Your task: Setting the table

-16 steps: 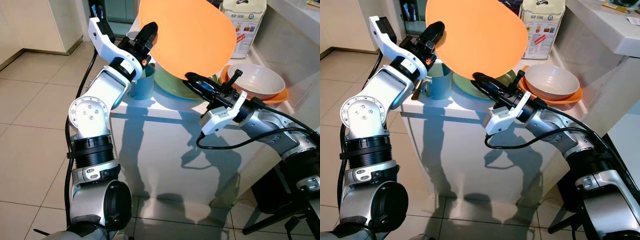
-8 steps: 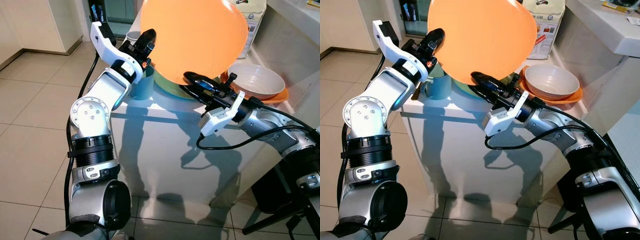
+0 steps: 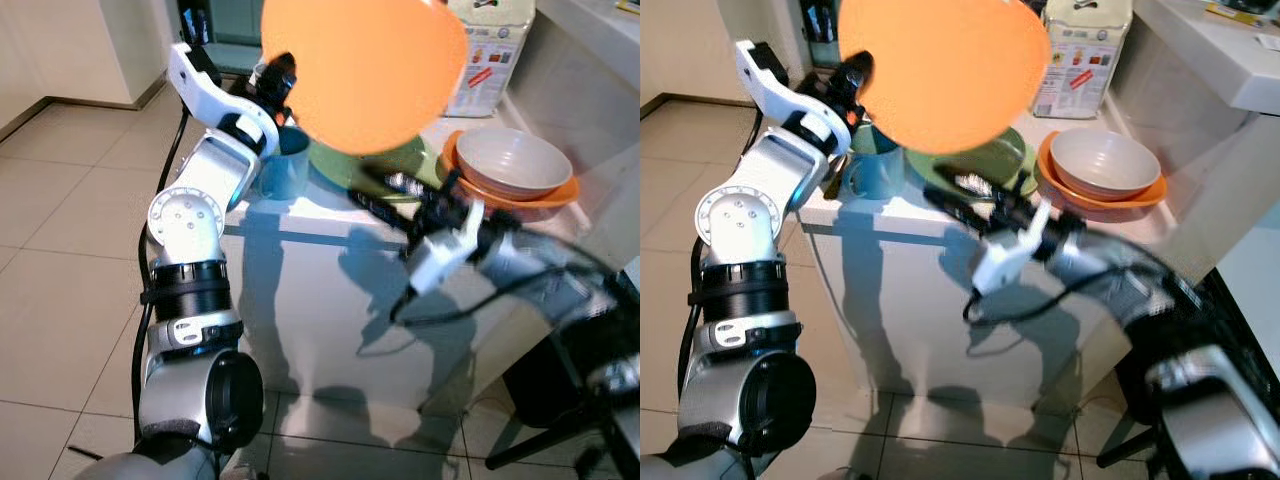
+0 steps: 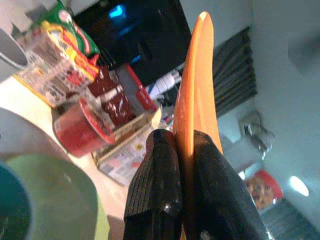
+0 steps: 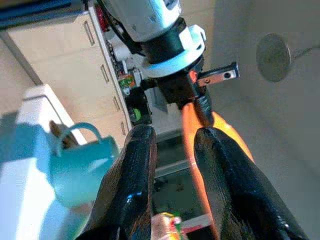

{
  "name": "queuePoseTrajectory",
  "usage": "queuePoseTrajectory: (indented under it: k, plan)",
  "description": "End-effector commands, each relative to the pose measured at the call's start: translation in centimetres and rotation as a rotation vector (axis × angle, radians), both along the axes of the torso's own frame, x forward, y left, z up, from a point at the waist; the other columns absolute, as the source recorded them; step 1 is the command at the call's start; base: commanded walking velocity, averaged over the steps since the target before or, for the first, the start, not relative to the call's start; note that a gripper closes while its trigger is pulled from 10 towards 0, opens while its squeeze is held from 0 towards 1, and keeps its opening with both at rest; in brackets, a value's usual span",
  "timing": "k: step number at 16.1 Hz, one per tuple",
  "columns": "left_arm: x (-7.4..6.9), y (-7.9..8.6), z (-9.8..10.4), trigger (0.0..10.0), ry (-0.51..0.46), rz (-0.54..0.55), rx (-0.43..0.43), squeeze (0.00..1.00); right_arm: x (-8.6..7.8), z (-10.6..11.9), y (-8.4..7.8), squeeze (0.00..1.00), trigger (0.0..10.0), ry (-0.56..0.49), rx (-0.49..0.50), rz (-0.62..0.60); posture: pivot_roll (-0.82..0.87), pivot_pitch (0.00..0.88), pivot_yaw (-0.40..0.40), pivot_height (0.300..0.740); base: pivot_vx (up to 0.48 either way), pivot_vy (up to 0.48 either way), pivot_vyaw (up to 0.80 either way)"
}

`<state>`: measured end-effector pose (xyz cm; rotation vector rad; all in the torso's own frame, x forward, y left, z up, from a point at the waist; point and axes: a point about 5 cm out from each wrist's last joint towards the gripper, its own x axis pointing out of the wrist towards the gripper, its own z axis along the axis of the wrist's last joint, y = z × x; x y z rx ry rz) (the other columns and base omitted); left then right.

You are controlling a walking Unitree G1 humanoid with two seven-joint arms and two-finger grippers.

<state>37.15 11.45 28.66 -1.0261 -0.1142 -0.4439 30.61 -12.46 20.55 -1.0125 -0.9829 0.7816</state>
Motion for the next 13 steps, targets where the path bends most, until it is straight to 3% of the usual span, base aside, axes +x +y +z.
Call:
queuePoseTrajectory:
  k: [1,2,5,6,8,10,11,12,13]
  plan:
    - [0.1,-0.4,1.7,0.0,-0.047,0.002,-0.020,0.00,-0.4,0.8,0.2,0.00,10.0,-0.014,0.036,0.033,-0.03,0.000,0.013,0.740,0.000,0.000,0.00]
    - [0.2,-0.1,1.9,0.0,-0.054,0.031,-0.014,0.00,-0.6,1.7,0.1,0.00,10.0,-0.019,0.109,0.036,-0.03,0.000,0.016,0.740,0.000,0.000,0.00]
    - [-0.5,0.5,3.6,0.0,-0.202,0.177,0.245,0.00,0.2,6.9,-1.9,0.00,10.0,-0.007,0.562,-0.127,-0.03,0.000,0.021,0.740,0.000,0.000,0.00]
    - [-1.4,0.6,4.3,0.0,-0.245,0.209,0.281,0.00,0.6,7.8,-2.8,0.00,10.0,0.031,0.679,-0.219,-0.03,0.000,0.025,0.740,0.000,0.000,0.00]
    - [-3.0,1.5,4.7,0.0,-0.283,0.261,0.294,0.00,0.8,7.6,-2.8,0.00,10.0,0.198,0.789,-0.278,-0.04,0.000,0.026,0.740,0.000,0.000,0.00]
    - [-5.3,2.2,4.0,0.0,-0.344,0.305,0.361,0.00,0.4,6.3,-2.8,0.00,10.0,0.453,1.034,-0.331,0.00,0.000,0.003,0.740,0.000,0.000,0.00]
    - [-6.3,2.2,3.6,3.6,-0.377,0.322,0.425,0.00,-0.1,5.8,-2.5,0.00,10.0,0.542,1.097,-0.317,0.01,0.000,-0.018,0.740,0.000,0.000,0.00]
    - [-6.9,2.2,3.1,10.0,-0.381,0.311,0.480,0.00,-0.4,5.3,-2.0,0.00,10.0,0.602,1.105,-0.320,0.01,0.000,-0.024,0.740,0.000,0.000,0.00]
    - [-7.4,2.3,2.5,10.0,-0.375,0.312,0.541,0.00,-0.5,4.4,-1.5,0.00,10.0,0.659,1.057,-0.353,0.01,0.000,-0.020,0.740,0.000,0.000,0.00]
